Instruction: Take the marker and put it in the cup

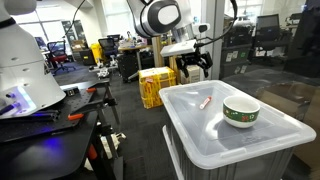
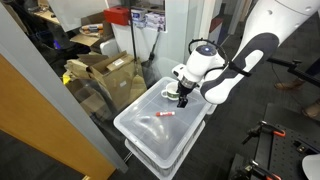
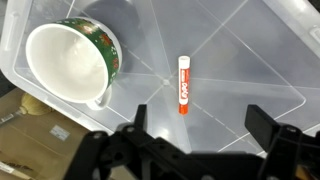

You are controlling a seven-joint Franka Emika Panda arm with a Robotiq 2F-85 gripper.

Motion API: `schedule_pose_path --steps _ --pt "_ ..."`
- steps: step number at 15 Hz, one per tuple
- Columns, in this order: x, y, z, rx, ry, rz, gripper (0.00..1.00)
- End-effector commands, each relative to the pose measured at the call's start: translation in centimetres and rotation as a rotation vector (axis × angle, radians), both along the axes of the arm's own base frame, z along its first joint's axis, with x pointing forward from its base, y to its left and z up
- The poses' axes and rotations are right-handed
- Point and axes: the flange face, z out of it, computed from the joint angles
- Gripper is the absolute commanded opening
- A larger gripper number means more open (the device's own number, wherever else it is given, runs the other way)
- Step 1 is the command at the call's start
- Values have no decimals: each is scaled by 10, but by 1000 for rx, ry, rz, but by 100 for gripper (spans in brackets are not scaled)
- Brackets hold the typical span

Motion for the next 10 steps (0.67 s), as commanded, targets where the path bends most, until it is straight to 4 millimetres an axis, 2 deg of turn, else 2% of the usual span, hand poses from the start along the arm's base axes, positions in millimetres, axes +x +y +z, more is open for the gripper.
schedule_pose_path --steps 1,10 --pt "20 -6 -17 39 3 17 100" --pt "45 -3 -66 82 53 15 100"
